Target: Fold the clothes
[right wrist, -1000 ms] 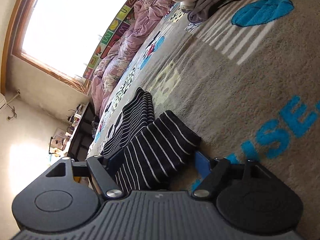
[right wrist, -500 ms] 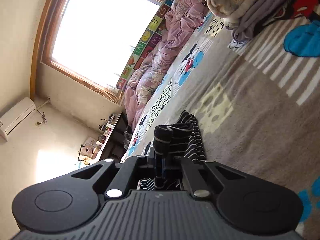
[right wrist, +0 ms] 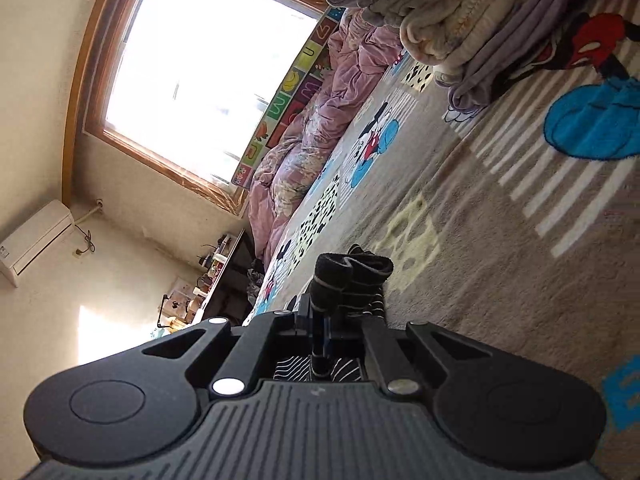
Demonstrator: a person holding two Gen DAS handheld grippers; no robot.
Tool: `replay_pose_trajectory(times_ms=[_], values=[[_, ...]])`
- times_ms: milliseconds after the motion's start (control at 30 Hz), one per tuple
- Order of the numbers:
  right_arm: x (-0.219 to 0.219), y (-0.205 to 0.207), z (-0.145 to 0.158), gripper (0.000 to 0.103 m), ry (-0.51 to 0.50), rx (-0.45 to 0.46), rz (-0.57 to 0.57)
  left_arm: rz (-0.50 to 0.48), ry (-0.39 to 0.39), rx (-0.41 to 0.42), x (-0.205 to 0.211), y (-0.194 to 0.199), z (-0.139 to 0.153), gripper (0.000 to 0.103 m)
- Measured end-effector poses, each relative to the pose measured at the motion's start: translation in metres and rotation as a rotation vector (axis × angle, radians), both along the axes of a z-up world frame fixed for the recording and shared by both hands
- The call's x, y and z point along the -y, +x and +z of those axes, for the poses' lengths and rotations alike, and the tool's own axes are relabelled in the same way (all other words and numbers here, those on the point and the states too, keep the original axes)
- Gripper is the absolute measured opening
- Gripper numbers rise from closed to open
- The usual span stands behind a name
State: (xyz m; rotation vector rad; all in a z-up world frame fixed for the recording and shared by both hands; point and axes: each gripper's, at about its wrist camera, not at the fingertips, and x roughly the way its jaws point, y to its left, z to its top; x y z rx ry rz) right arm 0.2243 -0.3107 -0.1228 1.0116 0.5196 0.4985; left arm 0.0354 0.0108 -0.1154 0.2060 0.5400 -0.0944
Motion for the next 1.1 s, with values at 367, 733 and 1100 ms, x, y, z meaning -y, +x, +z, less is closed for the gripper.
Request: replay_pose_trajectory(times_ms=[367, 733, 1100], values=[[0.011, -0.014, 0.001, 0.007, 0.059, 0.022, 0.002, -0.068, -0.045, -0.096, 0.003, 0.020, -0.027, 0.049], [0.035, -0.024, -0.085, 0.007, 0.177, -0.089, -0.012, 0.097, -0.384, -0.092, -0.077, 0.063, 0.033, 0.050], [0.036, -0.015, -0.088, 0.007, 0.245, -0.008, 0.034, 0.323, -0.511, -0.215, -0.118, 0.244, 0.012, 0.041]])
